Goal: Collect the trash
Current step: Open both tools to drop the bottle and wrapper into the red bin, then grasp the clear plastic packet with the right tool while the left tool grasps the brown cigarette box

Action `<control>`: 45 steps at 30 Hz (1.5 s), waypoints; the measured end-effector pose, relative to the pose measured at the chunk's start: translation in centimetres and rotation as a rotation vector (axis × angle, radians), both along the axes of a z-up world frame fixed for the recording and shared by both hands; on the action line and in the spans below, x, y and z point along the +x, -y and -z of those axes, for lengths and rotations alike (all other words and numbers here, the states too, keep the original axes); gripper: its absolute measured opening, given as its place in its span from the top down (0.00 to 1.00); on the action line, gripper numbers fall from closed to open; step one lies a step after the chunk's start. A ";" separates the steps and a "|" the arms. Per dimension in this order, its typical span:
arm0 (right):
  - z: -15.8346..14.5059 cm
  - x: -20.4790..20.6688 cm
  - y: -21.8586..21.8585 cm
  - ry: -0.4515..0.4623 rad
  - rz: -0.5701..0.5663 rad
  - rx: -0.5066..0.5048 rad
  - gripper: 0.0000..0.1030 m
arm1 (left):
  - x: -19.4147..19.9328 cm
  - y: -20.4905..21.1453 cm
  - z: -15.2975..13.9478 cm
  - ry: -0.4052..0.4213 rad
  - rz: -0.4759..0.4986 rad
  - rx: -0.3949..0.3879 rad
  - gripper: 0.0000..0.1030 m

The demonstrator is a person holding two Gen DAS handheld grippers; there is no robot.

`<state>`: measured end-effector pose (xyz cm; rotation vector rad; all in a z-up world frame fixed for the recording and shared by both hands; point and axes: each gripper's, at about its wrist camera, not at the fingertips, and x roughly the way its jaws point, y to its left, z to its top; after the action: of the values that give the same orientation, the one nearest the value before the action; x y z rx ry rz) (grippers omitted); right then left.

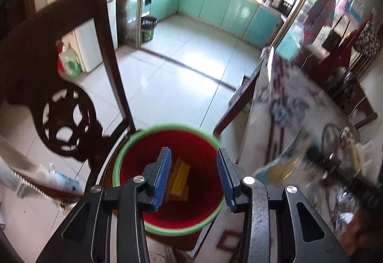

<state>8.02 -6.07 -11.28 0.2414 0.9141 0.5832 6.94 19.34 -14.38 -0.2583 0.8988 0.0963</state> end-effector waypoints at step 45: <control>6.9 -2.2 32.3 -0.255 0.488 -0.225 0.35 | -0.4 24.9 -1.3 -0.061 0.435 -0.068 0.38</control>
<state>5.84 -38.38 -18.13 0.3267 1.1102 -0.0049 6.50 -5.54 -13.09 -0.1186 1.0020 -0.3312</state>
